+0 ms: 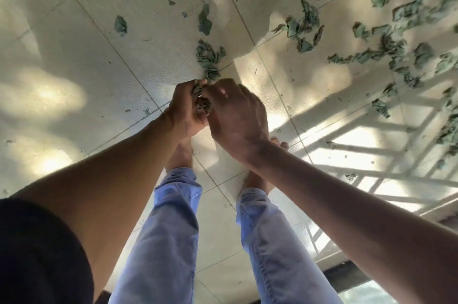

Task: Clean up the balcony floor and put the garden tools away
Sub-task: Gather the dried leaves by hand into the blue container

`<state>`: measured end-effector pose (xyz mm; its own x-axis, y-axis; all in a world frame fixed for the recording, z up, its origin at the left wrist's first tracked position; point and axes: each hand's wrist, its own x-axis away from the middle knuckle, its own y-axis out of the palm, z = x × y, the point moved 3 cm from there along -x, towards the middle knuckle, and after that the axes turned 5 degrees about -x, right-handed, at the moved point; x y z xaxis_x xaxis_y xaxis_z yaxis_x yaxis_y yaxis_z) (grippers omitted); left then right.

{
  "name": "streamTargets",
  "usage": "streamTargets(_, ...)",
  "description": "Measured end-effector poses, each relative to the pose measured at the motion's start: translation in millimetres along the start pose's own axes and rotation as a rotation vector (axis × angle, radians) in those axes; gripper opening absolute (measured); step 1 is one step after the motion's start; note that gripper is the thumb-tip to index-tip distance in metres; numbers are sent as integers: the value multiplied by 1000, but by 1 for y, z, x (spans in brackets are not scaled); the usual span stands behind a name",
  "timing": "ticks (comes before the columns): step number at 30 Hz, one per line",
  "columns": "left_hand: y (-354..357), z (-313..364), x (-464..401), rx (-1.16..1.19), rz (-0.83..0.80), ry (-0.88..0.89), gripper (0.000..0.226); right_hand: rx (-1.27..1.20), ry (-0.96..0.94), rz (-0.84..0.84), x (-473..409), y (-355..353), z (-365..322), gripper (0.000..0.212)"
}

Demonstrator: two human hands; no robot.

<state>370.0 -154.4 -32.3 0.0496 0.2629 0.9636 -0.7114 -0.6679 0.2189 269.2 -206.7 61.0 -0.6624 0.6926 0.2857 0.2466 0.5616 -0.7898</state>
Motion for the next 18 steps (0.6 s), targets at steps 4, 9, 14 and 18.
streamTargets(4, -25, 9, 2, 169, -6, -30, 32, -106, 155, 161, -35, 4, 26, 28)
streamTargets(9, -60, 9, 1, 181, 8, -58, 23, 27, 82, -143, -71, 56, 50, 42)
streamTargets(14, -82, 2, 5, 166, -32, -65, 16, 244, -91, -354, -76, 87, 47, 51)
streamTargets(18, -98, -9, 5, 136, -46, -105, 19, 205, -29, -332, -71, 95, 54, 52)
